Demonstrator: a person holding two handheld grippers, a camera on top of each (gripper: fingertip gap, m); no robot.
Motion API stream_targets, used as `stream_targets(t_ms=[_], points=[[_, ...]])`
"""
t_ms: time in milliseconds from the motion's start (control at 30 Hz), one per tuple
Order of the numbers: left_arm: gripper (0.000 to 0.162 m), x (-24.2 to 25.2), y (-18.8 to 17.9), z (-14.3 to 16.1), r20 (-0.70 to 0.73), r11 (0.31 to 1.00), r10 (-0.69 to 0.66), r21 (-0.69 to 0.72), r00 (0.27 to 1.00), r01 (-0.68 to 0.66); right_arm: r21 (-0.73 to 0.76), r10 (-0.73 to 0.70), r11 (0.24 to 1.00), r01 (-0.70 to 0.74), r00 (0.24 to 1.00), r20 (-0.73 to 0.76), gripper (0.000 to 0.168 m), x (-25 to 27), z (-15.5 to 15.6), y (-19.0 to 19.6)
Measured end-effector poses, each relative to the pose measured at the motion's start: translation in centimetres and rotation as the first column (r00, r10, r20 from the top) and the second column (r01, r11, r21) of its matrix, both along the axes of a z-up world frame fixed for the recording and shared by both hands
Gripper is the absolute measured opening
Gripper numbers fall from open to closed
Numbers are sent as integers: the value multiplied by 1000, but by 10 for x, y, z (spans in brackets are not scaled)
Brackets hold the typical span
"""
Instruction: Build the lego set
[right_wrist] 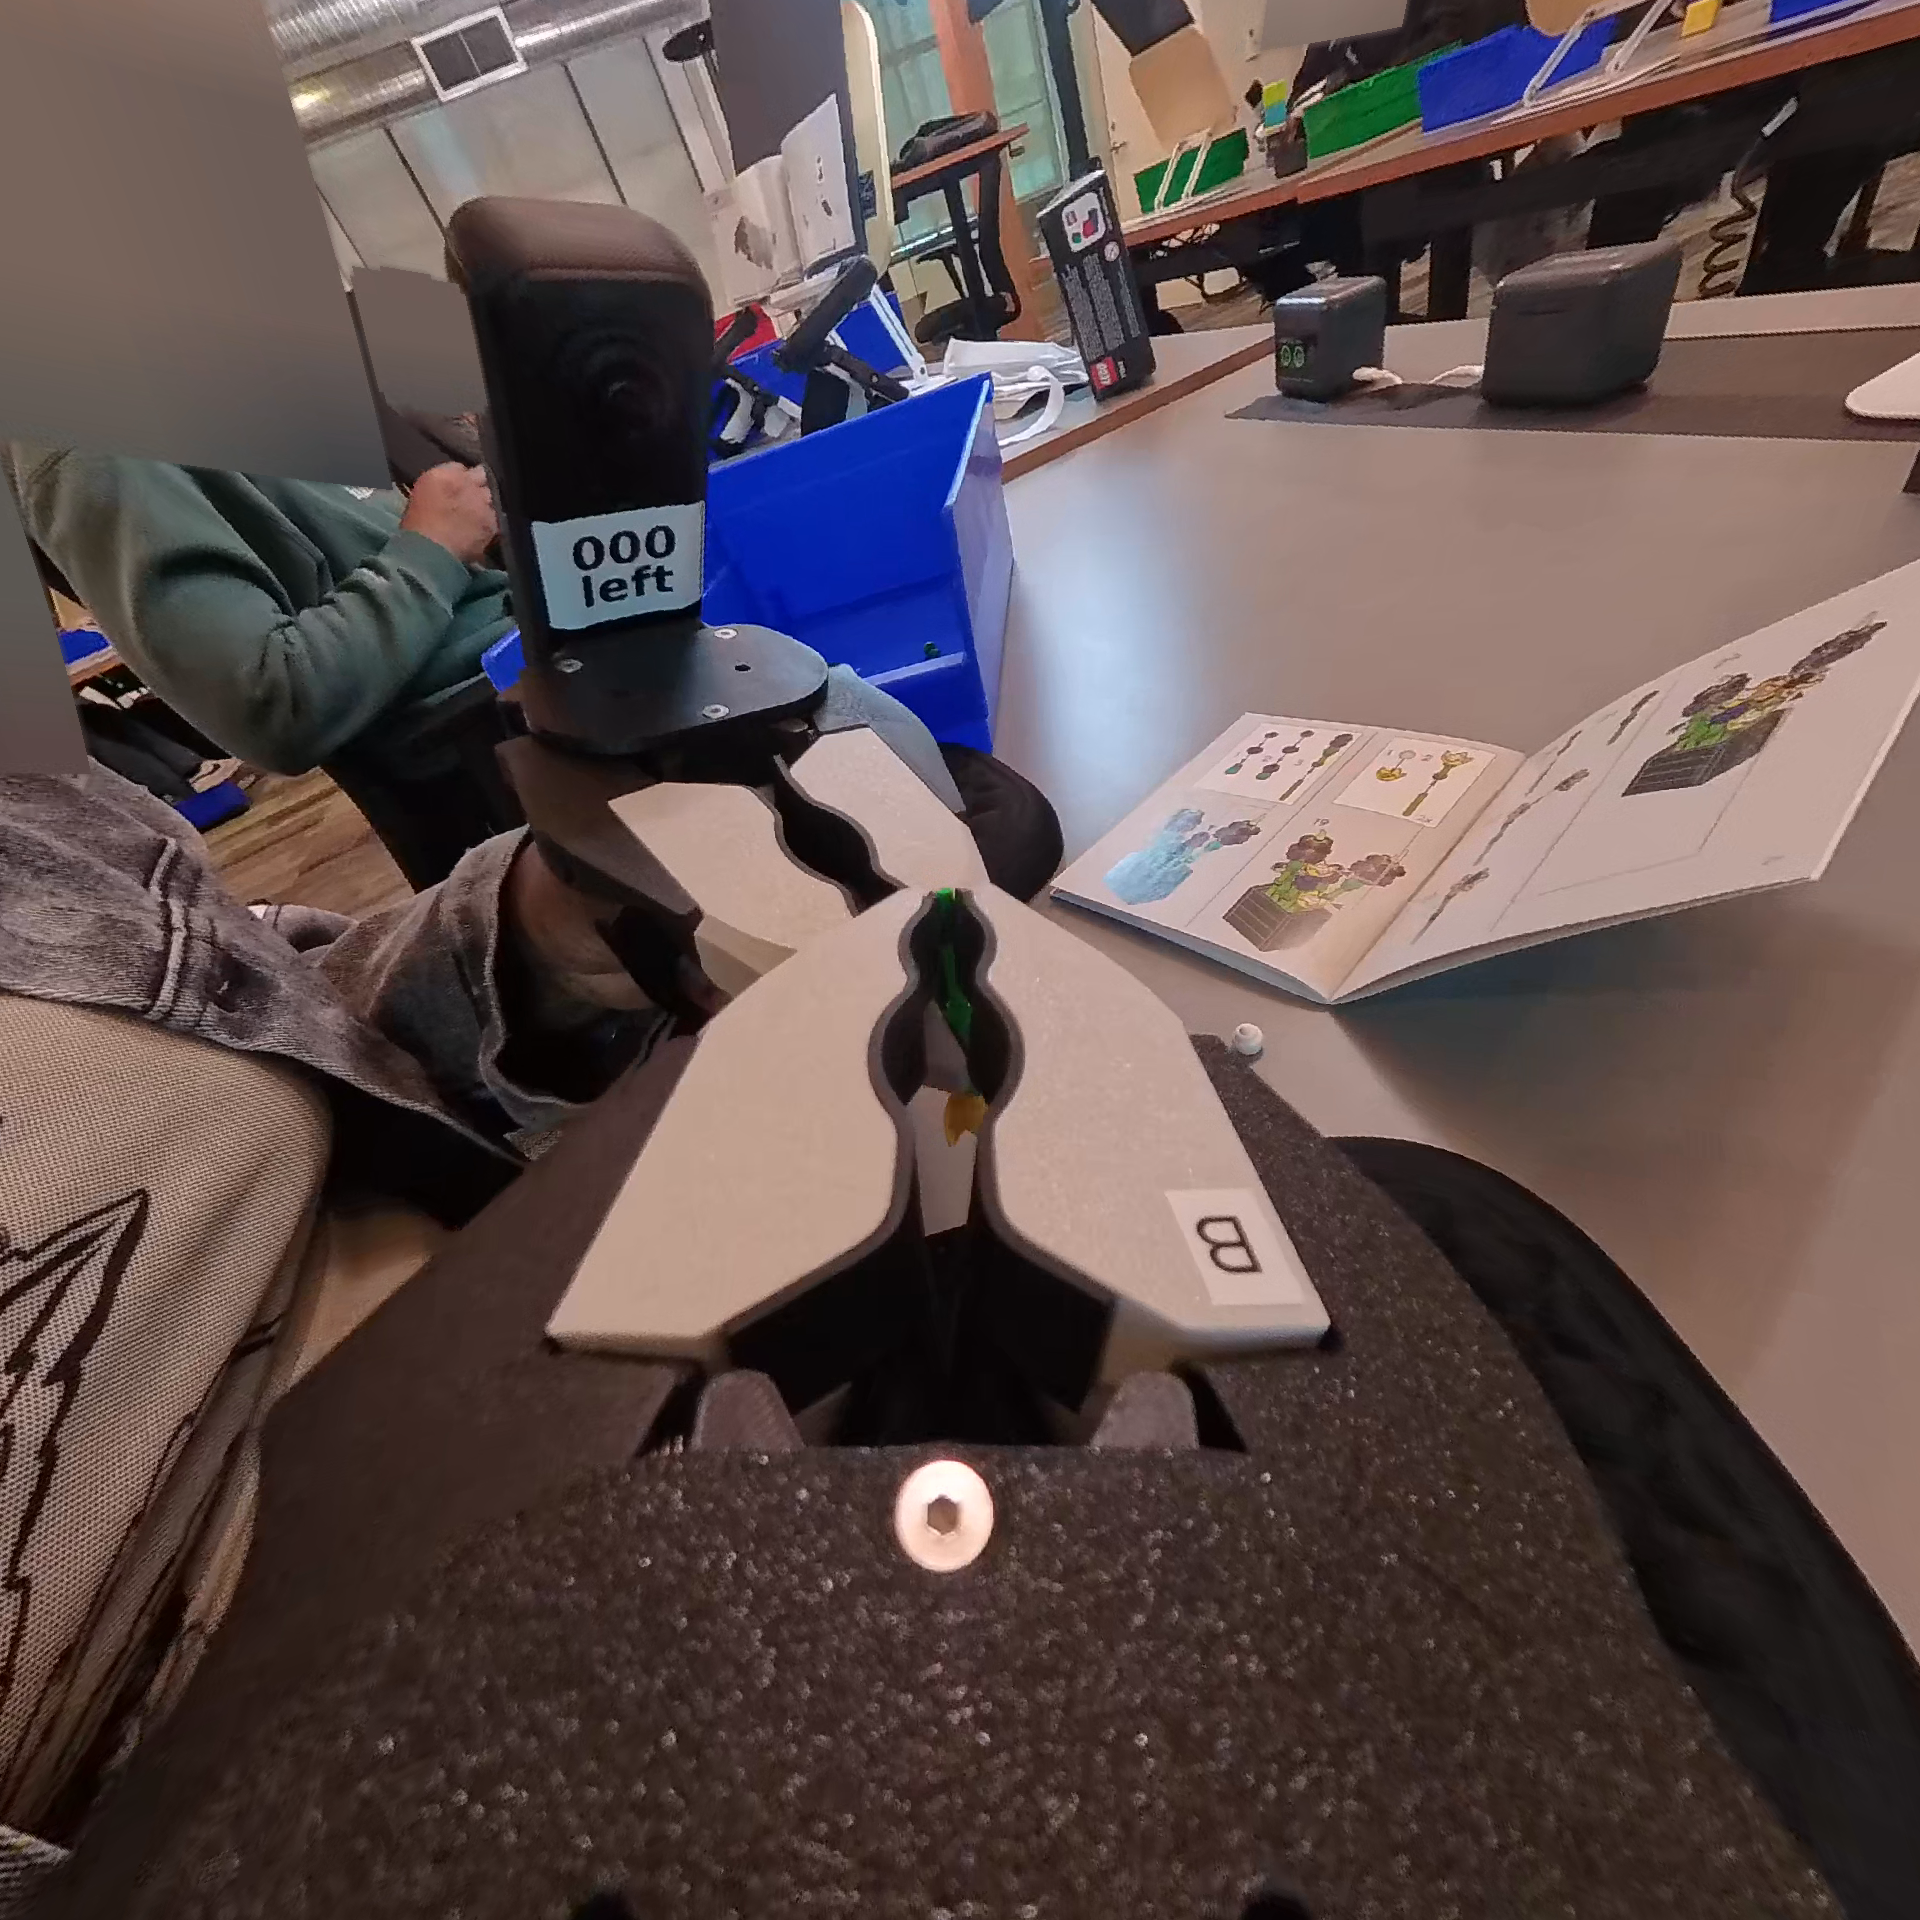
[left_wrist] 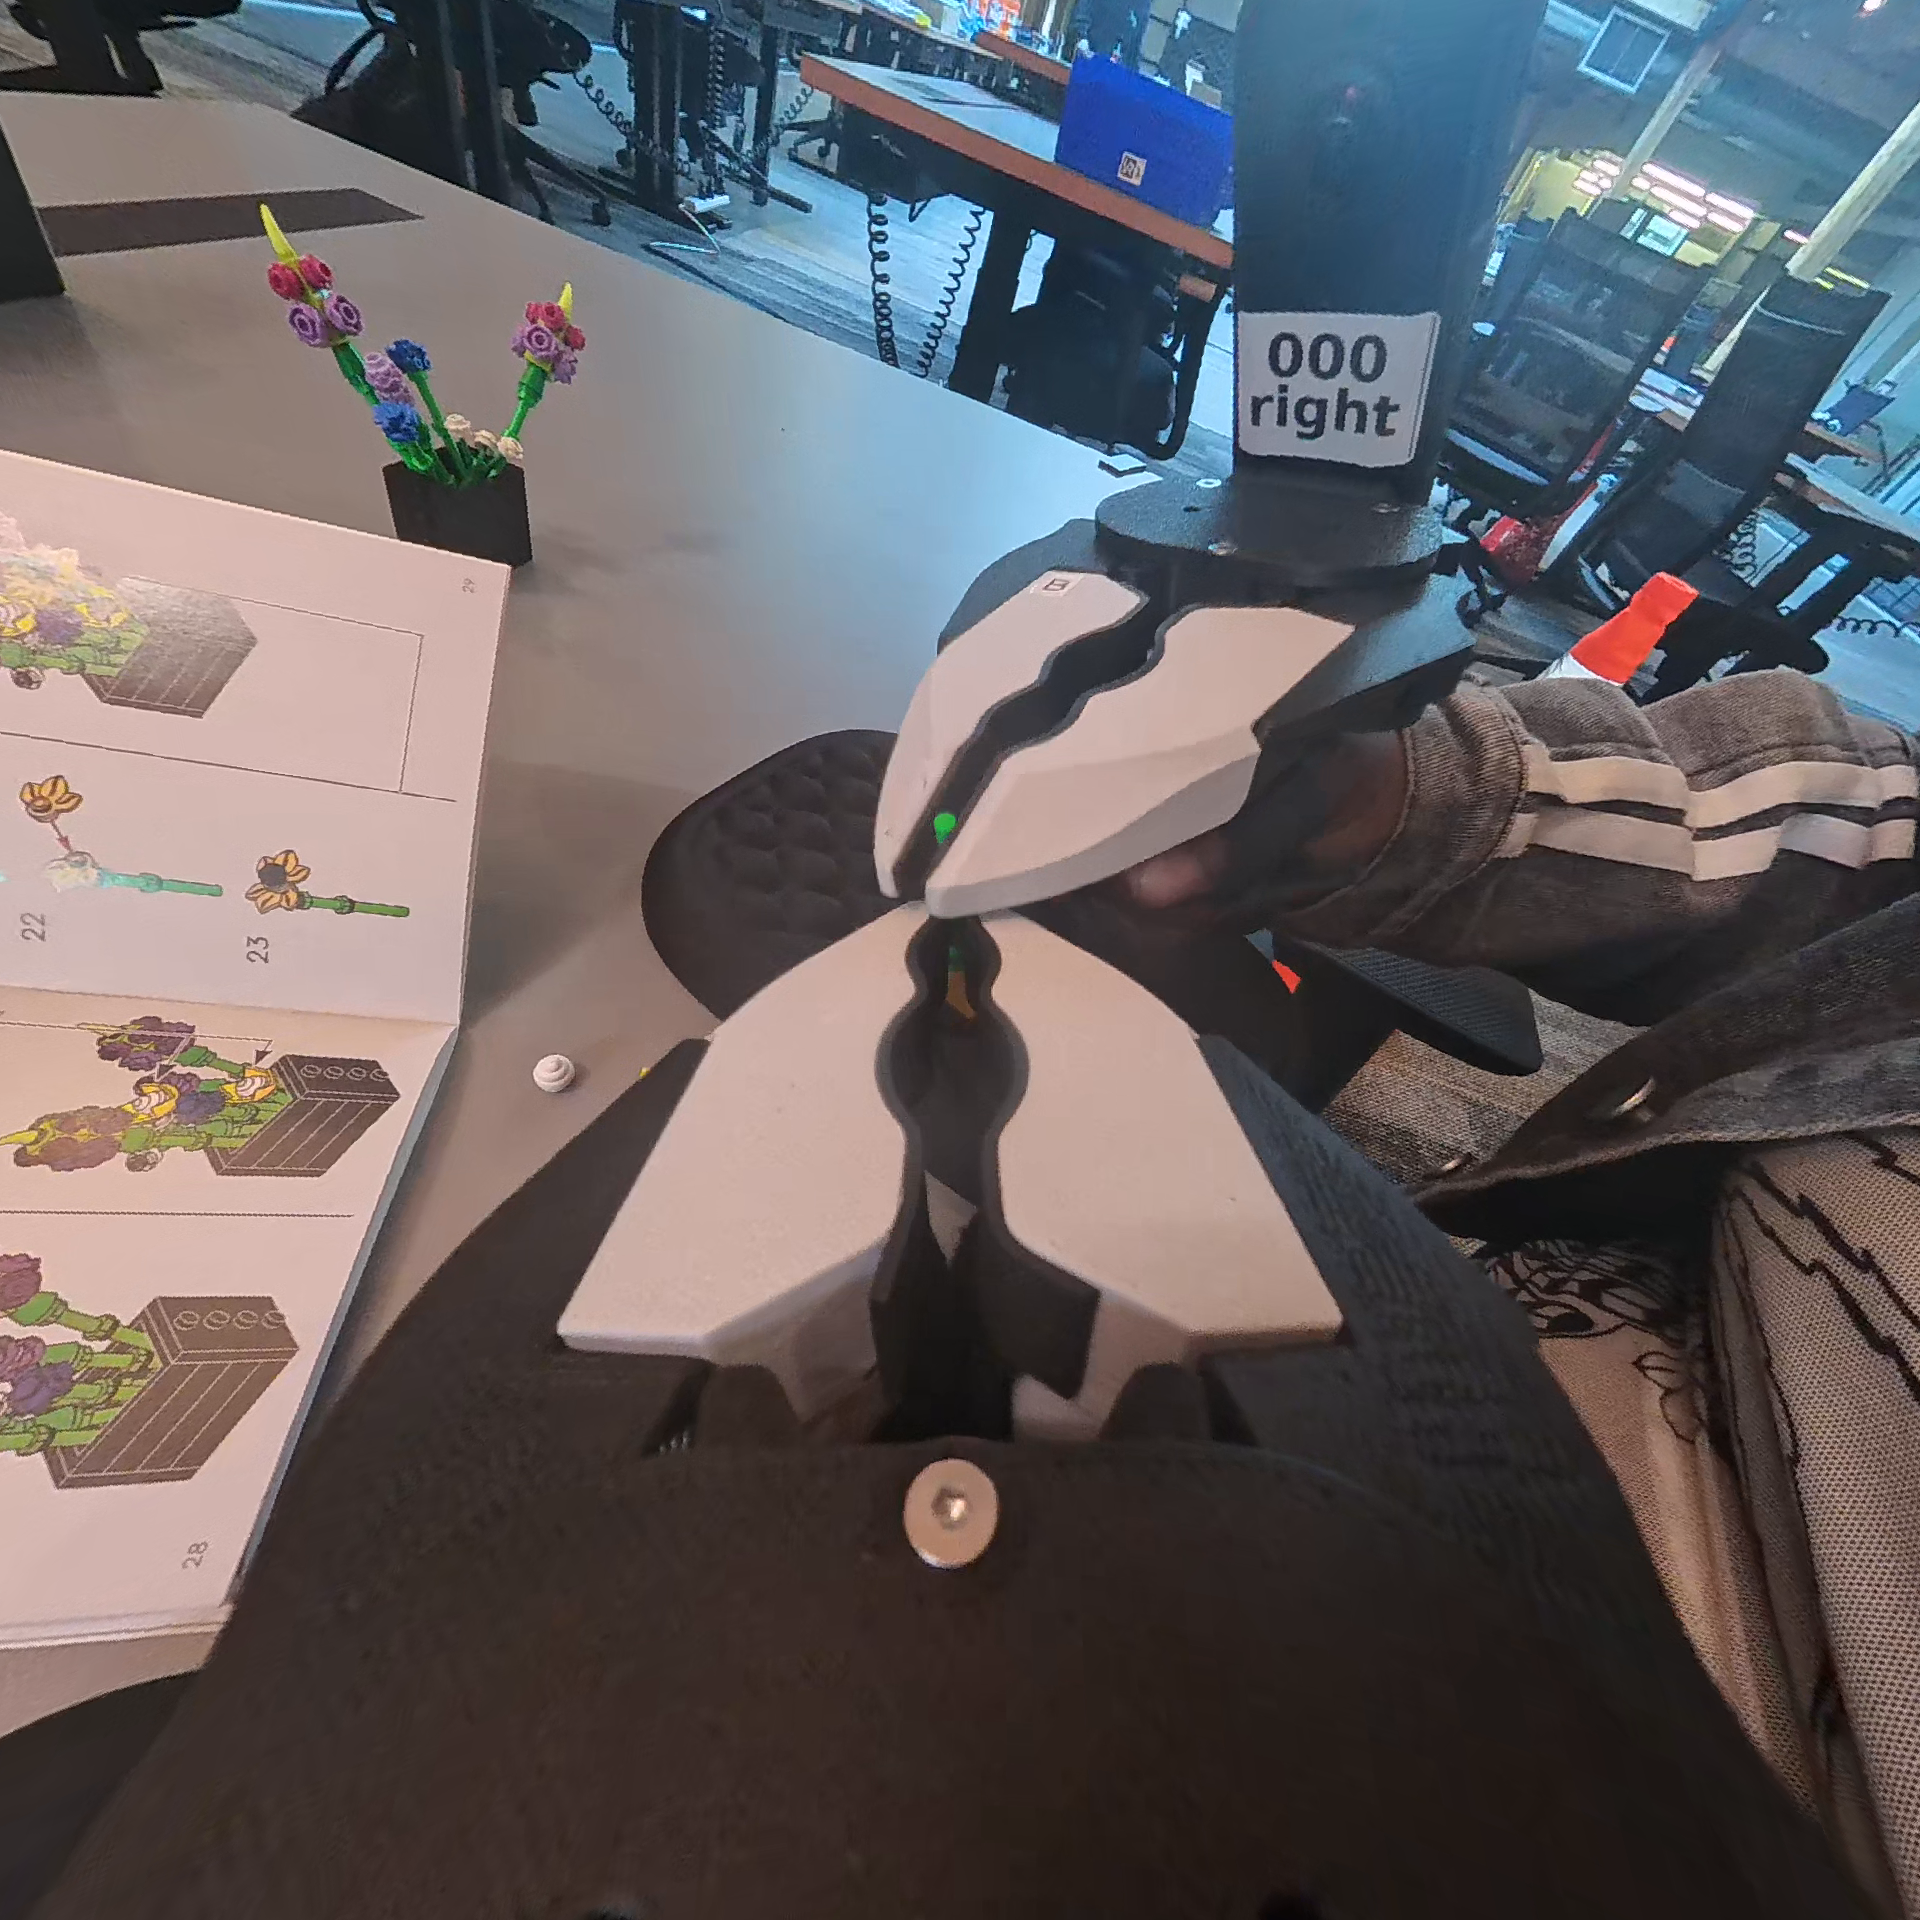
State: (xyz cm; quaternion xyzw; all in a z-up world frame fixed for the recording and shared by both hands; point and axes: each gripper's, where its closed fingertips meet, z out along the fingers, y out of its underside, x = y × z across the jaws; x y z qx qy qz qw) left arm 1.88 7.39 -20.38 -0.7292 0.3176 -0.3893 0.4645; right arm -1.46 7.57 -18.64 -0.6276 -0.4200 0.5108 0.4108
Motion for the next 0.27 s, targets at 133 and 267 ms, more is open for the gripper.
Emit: stream_targets(t_ms=[133, 267], points=[[0, 1, -1, 0, -1, 1000, -3, 7, 1000, 3, 8, 8, 1000, -8, 1000, 8, 4, -1, 0, -2], [2, 0, 1, 13, 75, 1000, -3, 31, 997, 1, -66, -18, 998, 10, 991, -129, 3, 7, 20, 6]])
